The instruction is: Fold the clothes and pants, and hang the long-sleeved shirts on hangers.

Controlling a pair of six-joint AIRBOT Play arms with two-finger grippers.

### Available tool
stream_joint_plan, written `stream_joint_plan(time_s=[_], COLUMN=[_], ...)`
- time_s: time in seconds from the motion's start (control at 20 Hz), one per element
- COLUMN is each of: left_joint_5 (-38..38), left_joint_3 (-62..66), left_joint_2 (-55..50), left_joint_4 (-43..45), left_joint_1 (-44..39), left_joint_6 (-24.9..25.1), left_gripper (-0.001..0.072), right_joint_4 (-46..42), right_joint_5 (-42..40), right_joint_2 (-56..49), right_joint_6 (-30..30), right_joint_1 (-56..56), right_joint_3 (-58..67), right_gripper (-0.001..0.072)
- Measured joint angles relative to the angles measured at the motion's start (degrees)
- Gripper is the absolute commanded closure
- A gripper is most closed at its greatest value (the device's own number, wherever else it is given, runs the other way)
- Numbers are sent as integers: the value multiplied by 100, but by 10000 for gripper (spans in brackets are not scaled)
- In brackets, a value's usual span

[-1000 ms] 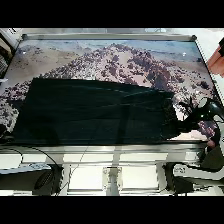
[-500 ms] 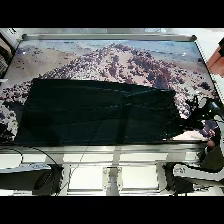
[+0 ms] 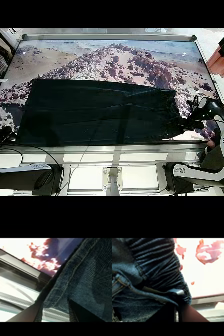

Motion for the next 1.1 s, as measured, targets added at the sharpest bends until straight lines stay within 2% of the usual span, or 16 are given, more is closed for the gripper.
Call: stream_joint_plan(time_s=[0.2,0.3,0.35,0.65,0.9,1.1], left_joint_5=[-48,-50,-63,-168,-4,756], left_joint_3=[-177,-245,-267,-243,98,247], left_joint_2=[-46,-74,-83,24,605,1405], left_joint_4=[142,203,212,273,-234,-1104], left_joint_1=[-20,-31,-33,-39,114,387], left_joint_6=[13,17,20,24,461,675], left_gripper=[361,655,678,678,678,678], right_joint_4=[9,13,17,37,111,656], right_joint_5=[-11,-15,-17,98,1261,2039], right_joint_2=[0,0,0,-9,144,662], right_joint_6=[9,11,13,-118,-914,-1779], right_joint_1=[-4,-4,-4,-4,-9,-7], right_joint_3=[2,2,2,35,372,861], right_gripper=[684,684,684,685,685,686])
